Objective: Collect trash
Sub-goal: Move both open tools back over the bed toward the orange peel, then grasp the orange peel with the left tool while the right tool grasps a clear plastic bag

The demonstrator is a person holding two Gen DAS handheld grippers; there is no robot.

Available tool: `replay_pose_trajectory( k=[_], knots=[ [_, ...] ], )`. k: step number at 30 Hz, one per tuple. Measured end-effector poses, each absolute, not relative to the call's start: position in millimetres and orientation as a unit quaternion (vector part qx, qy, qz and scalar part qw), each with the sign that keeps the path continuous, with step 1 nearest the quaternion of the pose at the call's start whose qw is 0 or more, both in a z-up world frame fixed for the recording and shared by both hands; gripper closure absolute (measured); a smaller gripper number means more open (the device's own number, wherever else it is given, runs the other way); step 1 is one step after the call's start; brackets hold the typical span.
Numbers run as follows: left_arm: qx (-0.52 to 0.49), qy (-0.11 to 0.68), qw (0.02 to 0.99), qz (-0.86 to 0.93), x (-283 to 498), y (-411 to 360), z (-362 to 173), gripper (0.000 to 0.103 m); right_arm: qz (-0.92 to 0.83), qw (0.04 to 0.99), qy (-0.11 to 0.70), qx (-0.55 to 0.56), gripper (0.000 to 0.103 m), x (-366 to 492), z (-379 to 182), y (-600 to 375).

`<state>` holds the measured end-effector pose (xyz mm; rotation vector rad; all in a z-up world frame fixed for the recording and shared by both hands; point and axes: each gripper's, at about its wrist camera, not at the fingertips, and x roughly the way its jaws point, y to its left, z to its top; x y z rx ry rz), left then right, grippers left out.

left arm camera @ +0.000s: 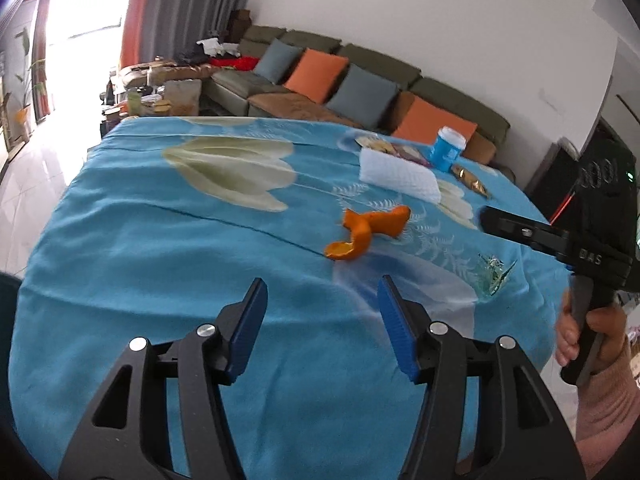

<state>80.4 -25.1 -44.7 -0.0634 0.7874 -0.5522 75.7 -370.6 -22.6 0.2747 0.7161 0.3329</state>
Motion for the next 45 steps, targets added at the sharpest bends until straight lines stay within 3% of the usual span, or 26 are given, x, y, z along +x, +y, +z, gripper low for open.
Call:
replay_pose_trajectory(
  k=[17,22,31,35,37,38,45],
  knots=[
    [0.018,0.419,0.871,-0.256,125,-73,-56,0.05,0.124,0.901,0.373,0.184,0.042,43,-54,-415],
    [0.02,0.433,0.861,-0.267,131,-78,-63,0.062,0.128,0.896,0.38,0.192,0.042,44,-61,-414],
    [0.022,0.432,0.858,-0.278,125,-83,-64,0.076,0.122,0.895,0.379,0.203,0.061,42,-65,-422],
    [0.023,0.429,0.858,-0.281,120,-83,-63,0.084,0.128,0.896,0.376,0.201,0.083,41,-63,-420],
    [0.023,0.425,0.86,-0.281,117,-82,-61,0.085,0.135,0.896,0.375,0.198,0.086,41,-61,-417],
    [0.022,0.423,0.861,-0.282,115,-82,-60,0.085,0.139,0.895,0.375,0.197,0.099,42,-61,-416],
    [0.007,0.405,0.87,-0.283,100,-67,-48,0.086,0.149,0.897,0.365,0.201,0.098,42,-54,-412]
  ],
)
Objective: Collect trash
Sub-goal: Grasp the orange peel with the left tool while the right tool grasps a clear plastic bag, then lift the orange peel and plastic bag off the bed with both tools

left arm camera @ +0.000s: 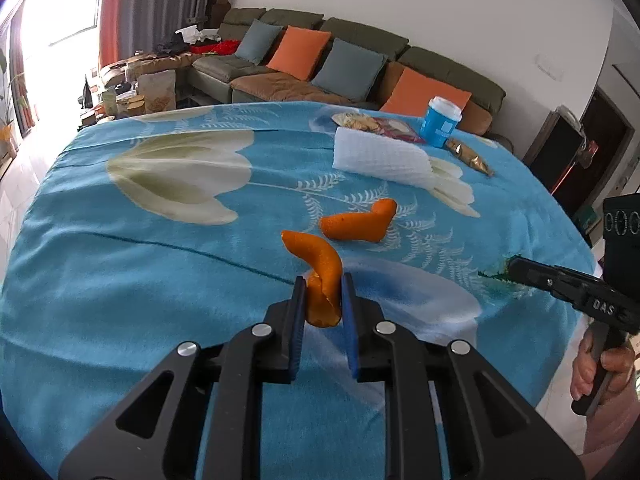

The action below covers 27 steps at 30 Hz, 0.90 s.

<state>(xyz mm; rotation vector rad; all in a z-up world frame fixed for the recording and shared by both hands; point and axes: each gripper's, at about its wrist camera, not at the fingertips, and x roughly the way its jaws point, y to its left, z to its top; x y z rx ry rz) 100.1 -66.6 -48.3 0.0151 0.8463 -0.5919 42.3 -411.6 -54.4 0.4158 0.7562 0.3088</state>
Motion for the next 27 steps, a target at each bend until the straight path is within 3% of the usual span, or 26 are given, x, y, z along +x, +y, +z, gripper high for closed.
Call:
replay_pose_trajectory(
  k=[4,6,8,13,17,22,27],
  knots=[
    [0.0,0.399,0.873,-0.28,94,-56,-44,0.086,0.124,0.91,0.341,0.201,0.083,35,-44,-423],
    [-0.005,0.396,0.875,-0.279,92,-51,-42,0.086,0.109,0.914,0.336,0.198,0.055,32,-42,-428],
    [-0.008,0.395,0.876,-0.277,90,-46,-41,0.086,0.093,0.914,0.343,0.197,0.051,32,-44,-433],
    [-0.017,0.395,0.876,-0.274,85,-36,-41,0.086,0.089,0.897,0.374,0.216,0.051,41,-63,-437],
    [-0.023,0.397,0.877,-0.268,80,-26,-43,0.086,0.104,0.888,0.386,0.228,0.075,46,-75,-432],
    [-0.031,0.397,0.881,-0.256,73,-8,-44,0.086,0.122,0.893,0.378,0.214,0.09,45,-66,-420],
    [-0.036,0.391,0.888,-0.241,64,7,-39,0.086,0.15,0.893,0.37,0.207,0.096,47,-56,-403]
  ],
)
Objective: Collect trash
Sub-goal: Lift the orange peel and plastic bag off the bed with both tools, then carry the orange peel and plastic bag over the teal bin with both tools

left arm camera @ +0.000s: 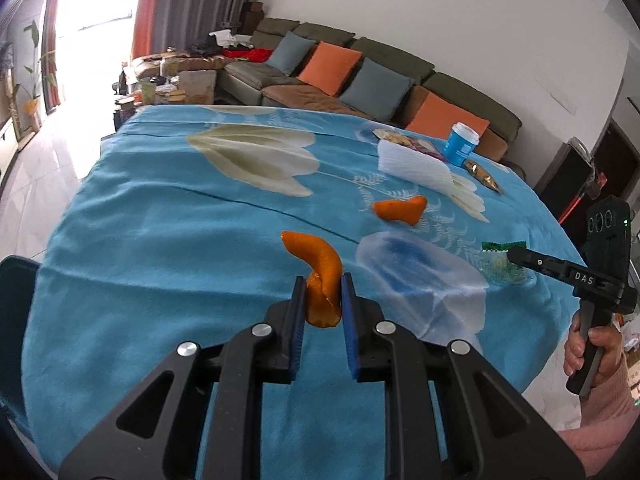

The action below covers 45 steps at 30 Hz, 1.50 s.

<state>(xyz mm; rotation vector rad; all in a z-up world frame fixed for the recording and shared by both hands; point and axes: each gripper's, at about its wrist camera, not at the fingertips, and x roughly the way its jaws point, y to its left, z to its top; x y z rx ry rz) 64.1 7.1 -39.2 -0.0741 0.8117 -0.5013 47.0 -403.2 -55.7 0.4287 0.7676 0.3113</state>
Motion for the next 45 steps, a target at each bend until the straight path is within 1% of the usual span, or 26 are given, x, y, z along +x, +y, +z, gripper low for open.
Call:
replay_pose_trajectory(
  k=[18,45],
  knots=[
    [-0.058,0.367,0.907,-0.199,37,57,-25,0.086,0.287,0.868,0.363,0.18,0.097,69,-35,-303],
    [-0.094,0.348,0.928,-0.099,16,142,-17,0.086,0.415,0.823,0.364,0.135,0.097,110,-14,-177]
  ],
)
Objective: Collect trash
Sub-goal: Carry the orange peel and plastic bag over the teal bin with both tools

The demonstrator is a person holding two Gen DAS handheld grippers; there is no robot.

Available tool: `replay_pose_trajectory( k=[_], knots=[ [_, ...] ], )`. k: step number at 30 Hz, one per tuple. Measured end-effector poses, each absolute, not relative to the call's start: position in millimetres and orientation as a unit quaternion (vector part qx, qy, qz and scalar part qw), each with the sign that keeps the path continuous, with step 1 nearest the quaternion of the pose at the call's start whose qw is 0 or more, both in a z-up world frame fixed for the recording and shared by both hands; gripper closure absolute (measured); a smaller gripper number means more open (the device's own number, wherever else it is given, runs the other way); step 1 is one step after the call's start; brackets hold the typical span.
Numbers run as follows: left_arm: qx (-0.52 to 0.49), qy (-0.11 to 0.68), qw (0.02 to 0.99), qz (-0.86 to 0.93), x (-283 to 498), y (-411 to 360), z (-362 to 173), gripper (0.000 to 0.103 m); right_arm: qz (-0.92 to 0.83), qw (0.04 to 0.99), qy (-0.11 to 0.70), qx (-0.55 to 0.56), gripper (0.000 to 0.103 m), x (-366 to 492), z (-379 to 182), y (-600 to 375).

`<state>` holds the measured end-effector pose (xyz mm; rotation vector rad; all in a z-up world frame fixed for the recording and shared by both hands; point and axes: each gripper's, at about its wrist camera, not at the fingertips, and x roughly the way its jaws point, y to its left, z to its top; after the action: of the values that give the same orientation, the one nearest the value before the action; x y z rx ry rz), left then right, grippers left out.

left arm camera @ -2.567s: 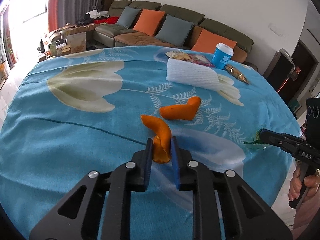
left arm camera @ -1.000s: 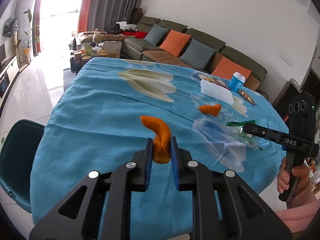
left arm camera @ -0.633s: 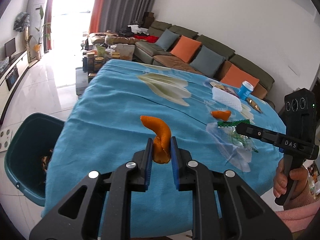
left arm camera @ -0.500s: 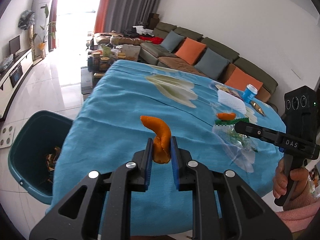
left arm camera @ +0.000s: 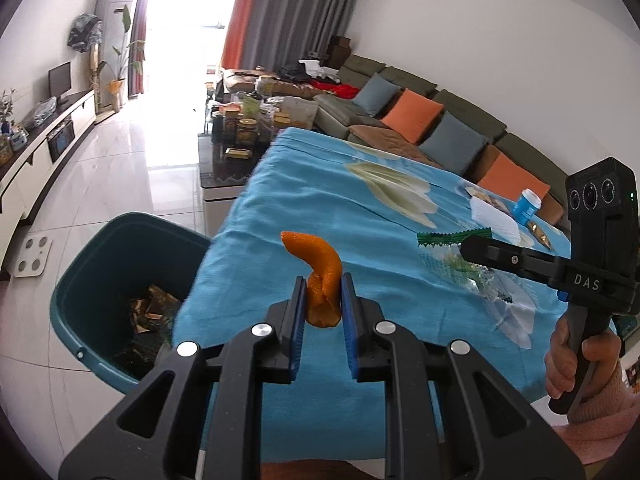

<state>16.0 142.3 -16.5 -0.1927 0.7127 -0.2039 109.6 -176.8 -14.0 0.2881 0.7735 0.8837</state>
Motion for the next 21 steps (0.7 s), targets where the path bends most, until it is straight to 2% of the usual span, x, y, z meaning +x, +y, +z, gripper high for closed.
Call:
replay_pose_trajectory(
  k=[21],
  knots=[
    [-0.11,0.333,0.936,-0.02,6,206,-11,0.086,0.478,0.787,0.374,0.11,0.097,130,-7,-102]
  ],
)
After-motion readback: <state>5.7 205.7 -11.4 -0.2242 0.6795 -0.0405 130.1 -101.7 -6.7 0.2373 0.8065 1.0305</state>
